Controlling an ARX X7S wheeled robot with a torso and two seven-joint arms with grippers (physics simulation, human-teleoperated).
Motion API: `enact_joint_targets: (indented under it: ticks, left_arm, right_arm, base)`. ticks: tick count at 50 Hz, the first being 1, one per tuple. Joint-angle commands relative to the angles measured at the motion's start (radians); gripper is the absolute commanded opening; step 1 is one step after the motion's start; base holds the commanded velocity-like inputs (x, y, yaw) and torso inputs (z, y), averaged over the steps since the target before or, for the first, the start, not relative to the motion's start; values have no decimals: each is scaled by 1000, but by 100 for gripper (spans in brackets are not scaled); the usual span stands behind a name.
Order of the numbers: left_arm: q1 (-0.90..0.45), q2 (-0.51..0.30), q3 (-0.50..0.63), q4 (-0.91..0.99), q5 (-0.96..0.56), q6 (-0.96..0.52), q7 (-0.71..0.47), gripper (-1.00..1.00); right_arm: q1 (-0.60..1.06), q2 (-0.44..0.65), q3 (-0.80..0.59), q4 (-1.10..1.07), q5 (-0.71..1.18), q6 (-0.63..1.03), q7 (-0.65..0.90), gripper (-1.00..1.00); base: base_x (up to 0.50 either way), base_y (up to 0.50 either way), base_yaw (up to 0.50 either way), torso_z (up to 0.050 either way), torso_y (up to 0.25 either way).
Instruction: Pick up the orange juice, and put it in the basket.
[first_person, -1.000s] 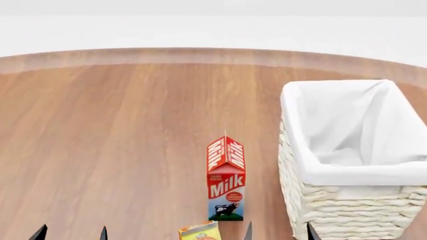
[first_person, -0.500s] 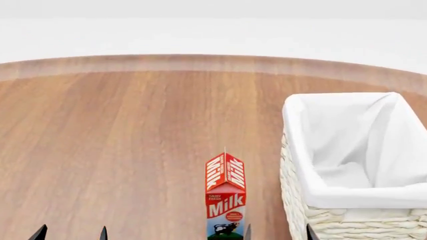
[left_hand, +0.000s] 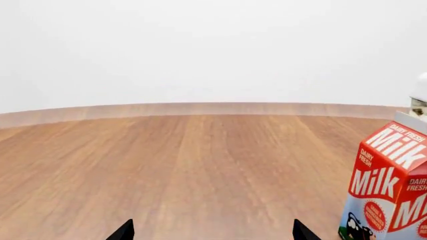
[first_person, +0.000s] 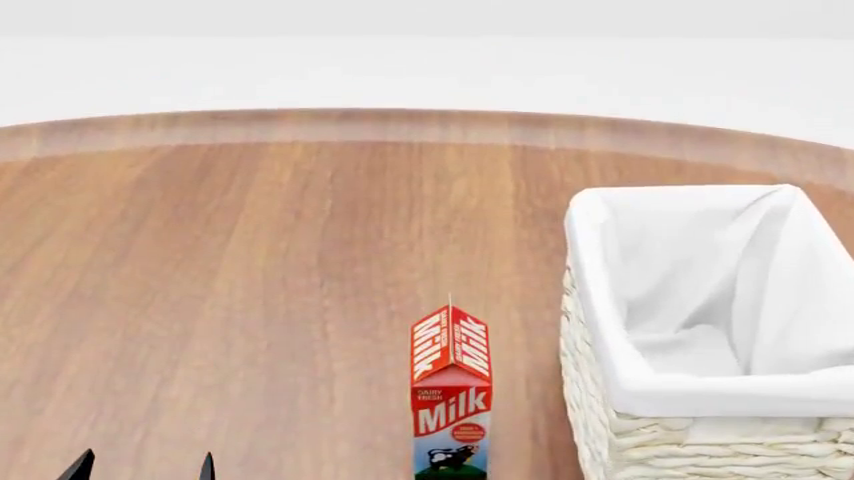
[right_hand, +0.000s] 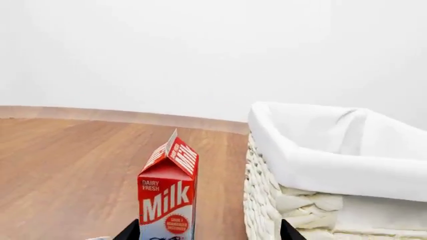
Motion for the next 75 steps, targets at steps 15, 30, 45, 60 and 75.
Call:
enact_joint_targets:
  ticks: [15, 30, 45, 60, 75]
  left_arm:
    - [-2, -10, 12, -1, -10, 3, -11, 100]
    - [-4, -15, 19, -2, -15, 6, -18, 100]
    - [-5, -20, 26, -2, -20, 7, -23, 100]
    - [-6, -25, 32, -3, -25, 9, -29, 100]
    - [-8, -30, 38, -3, -29, 11, -35, 100]
  right_arm:
    - [-151, 46, -62, -50, -50, -103, 4, 100]
    - [-200, 54, -122, -61, -95, -141, 2, 100]
    - [-162, 26, -171, 10, -114, -154, -3, 100]
    - [-105, 2, -187, 53, -105, -134, -5, 100]
    - [-61, -22, -207, 94, -92, -123, -10, 100]
  base:
    - [0, 0, 0, 0, 0]
    - [0, 0, 0, 0, 0]
    - [0, 0, 0, 0, 0]
    - [0, 0, 0, 0, 0]
    - [0, 0, 0, 0, 0]
